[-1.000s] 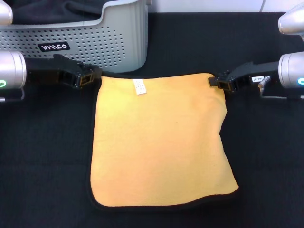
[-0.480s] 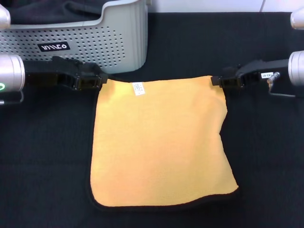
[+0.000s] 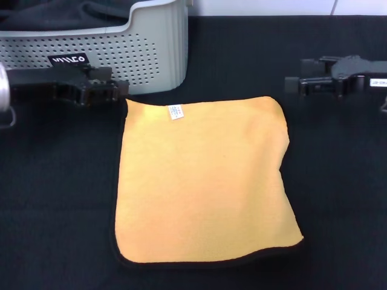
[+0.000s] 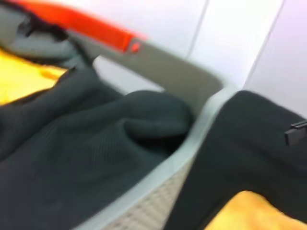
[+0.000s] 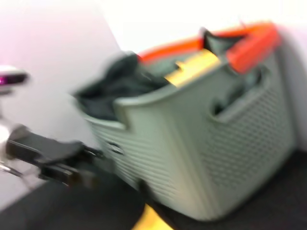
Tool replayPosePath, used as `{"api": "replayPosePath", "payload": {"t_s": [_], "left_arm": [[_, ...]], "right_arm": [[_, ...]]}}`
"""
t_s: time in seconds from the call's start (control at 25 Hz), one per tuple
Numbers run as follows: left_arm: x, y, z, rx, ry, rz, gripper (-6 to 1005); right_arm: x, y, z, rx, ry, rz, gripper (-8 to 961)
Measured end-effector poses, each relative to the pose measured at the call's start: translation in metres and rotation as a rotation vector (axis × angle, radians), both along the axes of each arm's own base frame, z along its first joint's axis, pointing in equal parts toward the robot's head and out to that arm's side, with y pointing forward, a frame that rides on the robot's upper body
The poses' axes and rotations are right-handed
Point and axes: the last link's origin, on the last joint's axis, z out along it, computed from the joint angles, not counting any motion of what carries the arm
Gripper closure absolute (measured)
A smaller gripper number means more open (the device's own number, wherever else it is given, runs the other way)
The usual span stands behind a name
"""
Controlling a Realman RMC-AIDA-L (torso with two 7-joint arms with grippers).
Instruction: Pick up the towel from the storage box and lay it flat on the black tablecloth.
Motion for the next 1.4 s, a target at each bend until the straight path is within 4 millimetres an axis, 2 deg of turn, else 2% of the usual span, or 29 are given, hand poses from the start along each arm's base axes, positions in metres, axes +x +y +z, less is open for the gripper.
{"api": "replayPosePath", "payload": {"t_s": [0.12,0.24,0.32,0.36,0.4,0.6,0.76,1.04,1.4], "left_arm": [[0.005,-0.016,0.008,-0.018,-0.050,-0.088,395],[0.014,-0.036,0.012,-0.043,-0.112,-0.232,395],[0.019,-0.049,0.015,-0.054,-0.160,-0.315,396],[0.021,-0.054,0.015,-0.064,-0.180,-0.350,396],[0.023,-0.059,0.015,-0.077,-0.196,-0.380,397],[0.031,-0.082,0.011,-0.138,-0.267,-0.531,398],[0.031,-0.092,0.009,-0.115,-0.324,-0.584,401],[0.021,-0.102,0.019,-0.089,-0.325,-0.585,403],[0.017,-0.113,0.042,-0.137,-0.372,-0.614,409]], "right_arm": [[-0.001,-0.017,0.007,-0.002,0.090,0.092,92],[-0.005,-0.035,0.004,-0.007,0.155,0.188,69],[-0.011,-0.049,-0.006,-0.013,0.196,0.268,54],[-0.011,-0.049,-0.006,-0.013,0.196,0.268,54],[-0.022,-0.064,-0.019,-0.014,0.253,0.353,54],[-0.042,-0.087,-0.040,-0.049,0.335,0.457,54],[-0.056,-0.103,-0.054,-0.098,0.380,0.511,54],[-0.072,-0.112,-0.068,-0.173,0.392,0.536,54],[-0.078,-0.117,-0.079,-0.193,0.394,0.531,54]]}}
